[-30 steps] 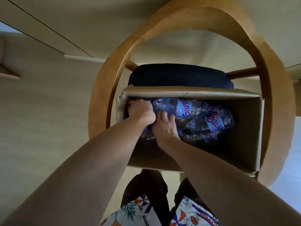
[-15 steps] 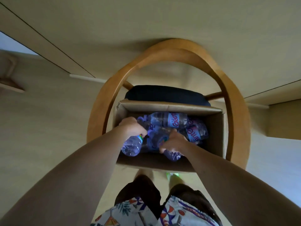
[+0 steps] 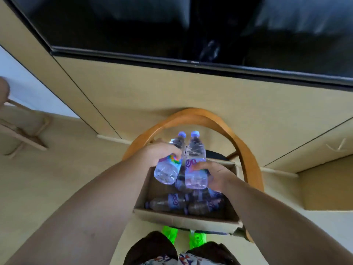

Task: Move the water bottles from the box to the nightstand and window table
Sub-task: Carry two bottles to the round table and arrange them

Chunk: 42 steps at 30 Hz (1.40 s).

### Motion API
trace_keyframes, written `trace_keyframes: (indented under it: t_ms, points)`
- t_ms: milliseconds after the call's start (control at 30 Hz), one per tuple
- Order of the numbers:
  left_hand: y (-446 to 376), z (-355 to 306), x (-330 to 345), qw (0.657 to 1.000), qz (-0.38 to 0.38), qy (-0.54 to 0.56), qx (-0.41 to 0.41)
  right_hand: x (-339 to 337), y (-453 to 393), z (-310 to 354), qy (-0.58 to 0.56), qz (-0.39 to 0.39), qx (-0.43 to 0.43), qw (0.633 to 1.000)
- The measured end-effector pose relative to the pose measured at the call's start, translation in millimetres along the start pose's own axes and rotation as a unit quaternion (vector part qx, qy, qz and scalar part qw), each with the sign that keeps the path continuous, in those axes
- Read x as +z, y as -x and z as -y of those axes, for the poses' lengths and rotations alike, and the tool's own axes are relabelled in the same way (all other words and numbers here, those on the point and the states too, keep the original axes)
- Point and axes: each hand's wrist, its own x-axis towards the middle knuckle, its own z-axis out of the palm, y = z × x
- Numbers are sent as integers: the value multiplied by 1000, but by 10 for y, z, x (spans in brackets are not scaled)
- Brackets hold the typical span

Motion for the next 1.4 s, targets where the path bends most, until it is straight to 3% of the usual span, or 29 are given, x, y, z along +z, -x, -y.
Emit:
trace_keyframes:
  t_ms: [167, 300, 533, 833, 1067, 1400]
  points:
    - [357, -605, 38, 988, 66, 124, 66, 199, 431, 442, -51, -20, -146, 988]
    - [491, -896, 215, 975, 157, 123, 101, 174, 764, 528, -96, -65, -227, 967]
    - [893, -1285, 1141, 960, 206, 40, 186, -248, 1582, 197, -123, -304, -273, 904]
    - [2018, -1469, 2795, 878, 333, -125, 321, -899, 3111, -785, -218, -466, -378, 770]
    - [3300, -1142, 4183, 809, 440, -145, 362, -1454, 4398, -1888, -304, -538, -439, 652]
    - [4971, -317, 6033, 736, 507, -196, 404, -2082, 6161, -3485, -322, -581, -481, 572]
